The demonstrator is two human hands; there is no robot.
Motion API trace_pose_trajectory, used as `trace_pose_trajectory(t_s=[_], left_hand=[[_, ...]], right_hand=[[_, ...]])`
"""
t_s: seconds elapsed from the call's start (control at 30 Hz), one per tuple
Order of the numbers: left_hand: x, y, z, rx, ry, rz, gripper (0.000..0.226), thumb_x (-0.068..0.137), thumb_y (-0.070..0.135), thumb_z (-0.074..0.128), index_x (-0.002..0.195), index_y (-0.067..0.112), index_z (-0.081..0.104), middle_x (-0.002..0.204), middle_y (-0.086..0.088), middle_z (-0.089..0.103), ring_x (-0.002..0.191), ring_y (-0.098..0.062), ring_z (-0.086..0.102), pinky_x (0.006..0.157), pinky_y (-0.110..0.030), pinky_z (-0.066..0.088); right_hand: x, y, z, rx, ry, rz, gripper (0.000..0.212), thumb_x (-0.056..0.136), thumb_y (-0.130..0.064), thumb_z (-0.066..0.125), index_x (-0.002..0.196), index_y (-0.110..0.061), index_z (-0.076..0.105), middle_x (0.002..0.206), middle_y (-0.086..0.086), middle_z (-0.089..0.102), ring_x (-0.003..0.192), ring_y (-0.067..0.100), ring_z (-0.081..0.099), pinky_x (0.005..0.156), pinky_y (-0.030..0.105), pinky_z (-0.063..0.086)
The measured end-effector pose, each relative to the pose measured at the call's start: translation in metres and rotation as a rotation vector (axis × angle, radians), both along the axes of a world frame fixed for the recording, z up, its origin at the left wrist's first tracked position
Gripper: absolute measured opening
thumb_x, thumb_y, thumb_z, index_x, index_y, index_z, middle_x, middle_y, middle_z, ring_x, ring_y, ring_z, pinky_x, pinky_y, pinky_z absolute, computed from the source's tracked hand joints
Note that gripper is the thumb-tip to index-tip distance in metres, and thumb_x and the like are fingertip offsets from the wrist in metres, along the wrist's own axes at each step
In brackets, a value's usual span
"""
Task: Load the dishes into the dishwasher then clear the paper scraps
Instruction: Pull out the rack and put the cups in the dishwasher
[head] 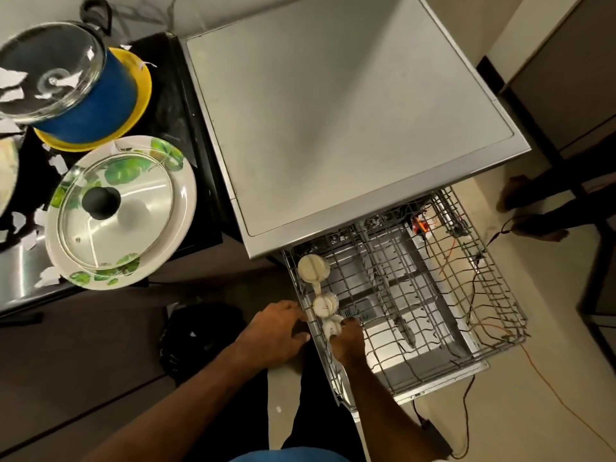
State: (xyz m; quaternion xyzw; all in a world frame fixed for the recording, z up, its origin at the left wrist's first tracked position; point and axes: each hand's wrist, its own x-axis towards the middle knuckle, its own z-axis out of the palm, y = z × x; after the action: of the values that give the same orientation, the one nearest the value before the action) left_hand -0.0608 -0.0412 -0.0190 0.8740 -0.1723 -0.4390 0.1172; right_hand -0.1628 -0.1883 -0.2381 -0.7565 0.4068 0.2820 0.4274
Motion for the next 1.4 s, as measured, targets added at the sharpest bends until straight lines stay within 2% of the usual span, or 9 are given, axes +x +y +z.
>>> trace_pose_trajectory(t_s=[0.17,0.3,0.4,0.53,0.73,0.9,1.1,1.23,1.4], left_hand=[[0.001,-0.001,0.008,-0.003,-0.008,-0.015,0.045,0.096,0.042,0.062,0.139,0.029,0.055,0.154,0.003,0.042,0.142,-0.018,0.039,0.117,-0.038,0.035],[0.001,-0.001,0.018,-0.024,-0.039,-0.004,0.045,0.097,0.041,0.062,0.139,0.029,0.054,0.155,0.003,0.041,0.142,-0.017,0.038,0.116,-0.038,0.035],[0.004,0.003,0.027,-0.042,-0.097,-0.005,0.046,0.097,0.041,0.062,0.14,0.029,0.054,0.155,0.003,0.04,0.142,-0.018,0.037,0.115,-0.037,0.035],[0.012,0.014,0.045,-0.101,-0.182,0.025,0.045,0.097,0.042,0.061,0.14,0.031,0.054,0.157,0.003,0.039,0.144,-0.019,0.035,0.117,-0.039,0.033],[0.032,0.049,0.072,-0.214,-0.334,0.125,0.046,0.093,0.043,0.064,0.137,0.03,0.059,0.156,0.003,0.043,0.141,-0.019,0.043,0.116,-0.038,0.037],[0.05,0.098,0.089,-0.247,-0.405,0.214,0.049,0.093,0.048,0.063,0.138,0.032,0.057,0.156,0.004,0.043,0.146,-0.015,0.037,0.12,-0.038,0.033],[0.063,0.17,0.106,-0.267,-0.472,0.333,0.044,0.094,0.04,0.067,0.135,0.027,0.061,0.152,0.003,0.048,0.144,-0.015,0.038,0.118,-0.027,0.026],[0.067,0.222,0.112,-0.276,-0.464,0.456,0.043,0.091,0.041,0.07,0.132,0.031,0.063,0.154,0.002,0.045,0.143,-0.021,0.041,0.119,-0.034,0.031],[0.071,0.291,0.122,-0.282,-0.476,0.566,0.042,0.092,0.043,0.069,0.133,0.035,0.062,0.157,0.006,0.042,0.144,-0.016,0.038,0.12,-0.034,0.029]], right_hand=[[-0.011,-0.01,0.012,0.052,-0.024,0.004,0.03,0.085,-0.008,0.077,0.113,-0.008,0.064,0.097,-0.002,0.065,0.09,0.017,0.066,0.06,0.011,0.042],[-0.008,-0.013,0.031,0.048,-0.106,-0.025,0.032,0.087,-0.017,0.071,0.118,-0.013,0.064,0.113,0.005,0.067,0.105,0.025,0.068,0.08,0.029,0.055],[0.012,-0.008,0.076,0.128,-0.251,0.021,0.028,0.091,-0.018,0.07,0.115,-0.031,0.061,0.109,-0.013,0.066,0.102,0.011,0.067,0.084,0.032,0.059],[0.036,-0.003,0.142,0.116,-0.412,0.089,0.046,0.097,-0.035,0.066,0.14,-0.031,0.052,0.125,-0.016,0.056,0.114,0.008,0.061,0.097,0.036,0.056],[0.068,0.016,0.226,0.165,-0.611,0.1,0.049,0.101,-0.034,0.065,0.147,-0.035,0.047,0.131,-0.021,0.058,0.116,-0.003,0.061,0.098,0.025,0.054],[0.09,0.059,0.272,0.263,-0.708,0.064,0.045,0.1,-0.027,0.068,0.142,-0.033,0.052,0.127,-0.015,0.064,0.107,-0.008,0.064,0.085,0.012,0.054],[0.116,0.125,0.295,0.331,-0.726,0.139,0.048,0.1,-0.028,0.069,0.143,-0.035,0.05,0.127,-0.014,0.066,0.109,-0.006,0.066,0.093,0.019,0.056],[0.135,0.17,0.302,0.312,-0.753,0.198,0.049,0.098,-0.028,0.071,0.142,-0.037,0.051,0.123,-0.014,0.069,0.109,-0.003,0.067,0.095,0.023,0.056],[0.159,0.222,0.31,0.31,-0.761,0.273,0.05,0.098,-0.024,0.072,0.142,-0.036,0.052,0.12,-0.012,0.071,0.108,-0.003,0.068,0.094,0.022,0.056]])
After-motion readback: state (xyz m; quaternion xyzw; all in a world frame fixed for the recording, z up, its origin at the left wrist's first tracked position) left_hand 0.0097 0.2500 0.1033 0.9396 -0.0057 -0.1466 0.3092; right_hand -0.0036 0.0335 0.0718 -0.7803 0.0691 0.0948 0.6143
